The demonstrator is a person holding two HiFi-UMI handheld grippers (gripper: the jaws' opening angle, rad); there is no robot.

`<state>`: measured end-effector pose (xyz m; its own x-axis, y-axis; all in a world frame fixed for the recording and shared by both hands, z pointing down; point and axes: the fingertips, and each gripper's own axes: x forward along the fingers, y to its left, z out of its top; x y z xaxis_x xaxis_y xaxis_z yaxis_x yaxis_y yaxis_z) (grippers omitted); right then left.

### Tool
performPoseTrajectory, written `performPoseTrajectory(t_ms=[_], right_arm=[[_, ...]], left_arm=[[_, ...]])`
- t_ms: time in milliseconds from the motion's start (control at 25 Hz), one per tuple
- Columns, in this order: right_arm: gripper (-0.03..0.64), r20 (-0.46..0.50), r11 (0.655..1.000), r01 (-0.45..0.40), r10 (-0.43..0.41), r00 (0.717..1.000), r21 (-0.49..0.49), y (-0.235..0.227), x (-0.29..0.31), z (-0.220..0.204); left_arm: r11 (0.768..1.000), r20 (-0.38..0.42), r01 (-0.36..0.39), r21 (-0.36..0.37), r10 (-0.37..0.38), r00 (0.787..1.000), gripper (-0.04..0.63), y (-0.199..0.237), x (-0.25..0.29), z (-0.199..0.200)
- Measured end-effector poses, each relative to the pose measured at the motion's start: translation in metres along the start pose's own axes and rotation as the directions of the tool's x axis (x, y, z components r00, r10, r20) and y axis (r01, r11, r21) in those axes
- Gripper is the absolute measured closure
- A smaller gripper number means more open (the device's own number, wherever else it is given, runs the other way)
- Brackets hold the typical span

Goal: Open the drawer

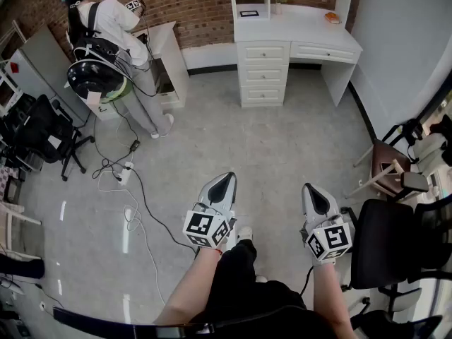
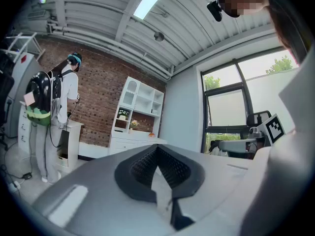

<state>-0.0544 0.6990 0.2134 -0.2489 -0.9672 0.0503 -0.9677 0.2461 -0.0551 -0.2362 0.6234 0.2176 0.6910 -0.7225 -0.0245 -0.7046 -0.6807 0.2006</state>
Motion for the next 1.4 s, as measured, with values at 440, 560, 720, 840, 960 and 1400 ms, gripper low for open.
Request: performPoseTrajectory(t_ms=[440,560,720,840,960,1400], right_arm=[[0.617,0.004,1.000,0.005,-0.004,1.000,-0.006,-0.051,0.137,0.012],[0.617,0.003,1.000,0.009,-0.009,1.000,-0.007,-0.058,0.166,0.009],[0.617,0.020,1.000,0.008,-0.009,1.000,0.006,-0.061,0.198,0.008],[0.617,0.019,1.000,0.014,-0.014,1.000,0.022,-0.064,0.212,0.004],[0.617,0.013,0.999,0.032,-0.032,0.999,0.040,-0.069,0.219,0.003],[0.615,0.000,0.998,0.025,-0.025,1.000,0.052,-0.110,0.277,0.009]], left_arm=[[0.999,0.004,0.028,0.021,-0.028,1.000,0.594,0.082,0.120,0.023],[0.999,-0.001,0.039,0.029,-0.039,0.999,0.594,0.103,0.142,0.024],[0.997,0.000,0.056,0.047,-0.056,0.998,0.594,0.129,0.162,0.027],[0.998,-0.006,0.050,0.042,-0.050,0.999,0.594,0.143,0.174,0.023],[0.998,-0.016,0.051,0.020,-0.051,0.999,0.594,0.151,0.181,0.020],[1.000,-0.005,0.007,0.005,-0.007,1.000,0.594,0.176,0.229,0.025]])
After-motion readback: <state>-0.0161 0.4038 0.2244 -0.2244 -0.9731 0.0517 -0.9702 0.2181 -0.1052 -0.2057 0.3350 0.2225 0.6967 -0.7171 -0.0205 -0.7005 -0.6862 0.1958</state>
